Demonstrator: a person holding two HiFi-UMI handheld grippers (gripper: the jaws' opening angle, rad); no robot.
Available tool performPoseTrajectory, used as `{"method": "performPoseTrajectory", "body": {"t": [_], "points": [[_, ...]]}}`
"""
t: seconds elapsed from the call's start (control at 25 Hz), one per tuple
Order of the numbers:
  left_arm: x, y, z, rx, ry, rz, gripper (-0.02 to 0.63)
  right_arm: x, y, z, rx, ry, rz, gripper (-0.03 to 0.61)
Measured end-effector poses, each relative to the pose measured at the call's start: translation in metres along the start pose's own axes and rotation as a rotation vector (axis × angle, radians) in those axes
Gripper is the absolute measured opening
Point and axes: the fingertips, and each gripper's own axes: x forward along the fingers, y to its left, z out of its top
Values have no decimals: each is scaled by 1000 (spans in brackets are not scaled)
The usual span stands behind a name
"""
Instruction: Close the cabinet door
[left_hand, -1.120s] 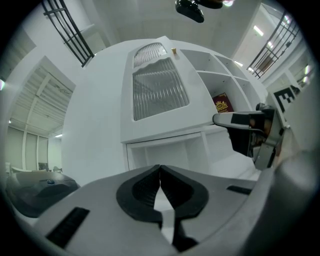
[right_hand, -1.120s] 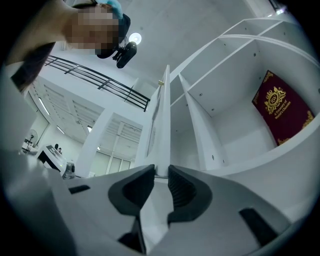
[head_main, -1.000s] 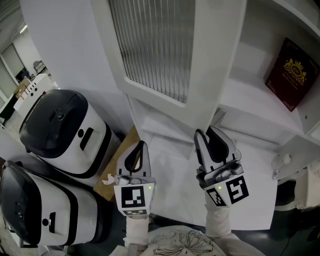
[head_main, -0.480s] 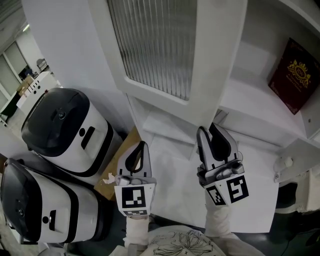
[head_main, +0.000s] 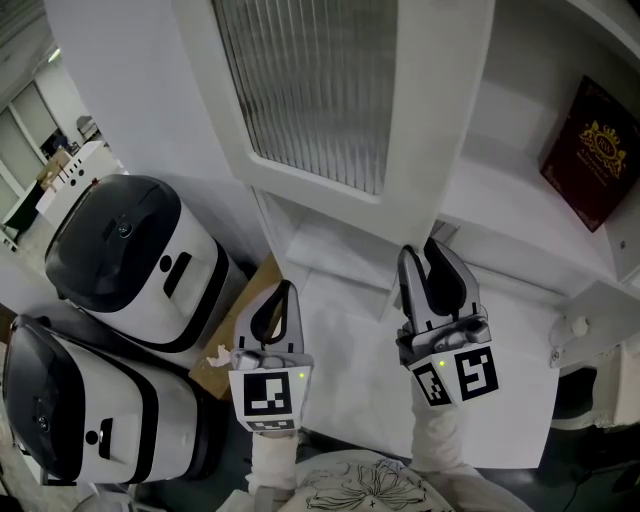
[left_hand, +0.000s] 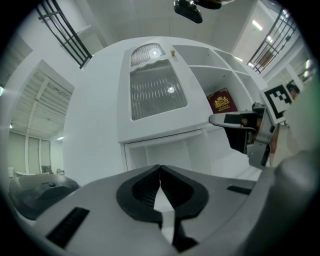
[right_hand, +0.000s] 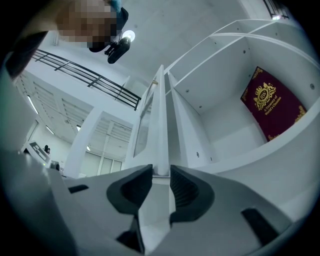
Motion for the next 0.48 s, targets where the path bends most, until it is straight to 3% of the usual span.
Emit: {"method": "performPoseTrajectory", "body": {"t": [0.48], "points": [[7, -3, -2, 2, 7, 0, 5, 6, -14, -3, 2, 9, -49, 128]]}}
